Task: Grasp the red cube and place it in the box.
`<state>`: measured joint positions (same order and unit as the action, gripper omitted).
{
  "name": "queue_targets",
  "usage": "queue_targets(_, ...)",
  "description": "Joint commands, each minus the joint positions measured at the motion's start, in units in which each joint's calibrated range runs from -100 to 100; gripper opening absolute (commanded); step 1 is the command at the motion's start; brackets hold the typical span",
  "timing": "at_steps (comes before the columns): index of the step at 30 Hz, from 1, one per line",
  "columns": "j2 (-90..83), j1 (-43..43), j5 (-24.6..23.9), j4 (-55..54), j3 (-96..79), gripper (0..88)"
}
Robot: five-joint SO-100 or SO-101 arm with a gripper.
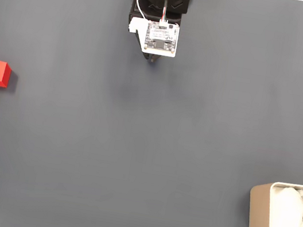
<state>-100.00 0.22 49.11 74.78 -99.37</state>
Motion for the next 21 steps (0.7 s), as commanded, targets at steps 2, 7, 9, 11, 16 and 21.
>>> queue_targets(2, 0.1, 0.3, 0.3, 1.1, -0.5, 0.0)
queue_targets(7, 0.1, 0.2, 0.3, 1.0, -0.5, 0.0)
queue_targets(9, 0.1, 0.4, 0.0, -2.2, -0.5, 0.0)
queue_targets(11, 0.7, 1.2, 0.5, -7.7, 0.6, 0.0)
queue_targets(16, 7.7, 0.7, 1.7, -14.9, 14.3, 0.0)
queue_targets(21, 17.9, 0.3, 3.3, -14.5, 34.2, 0.0)
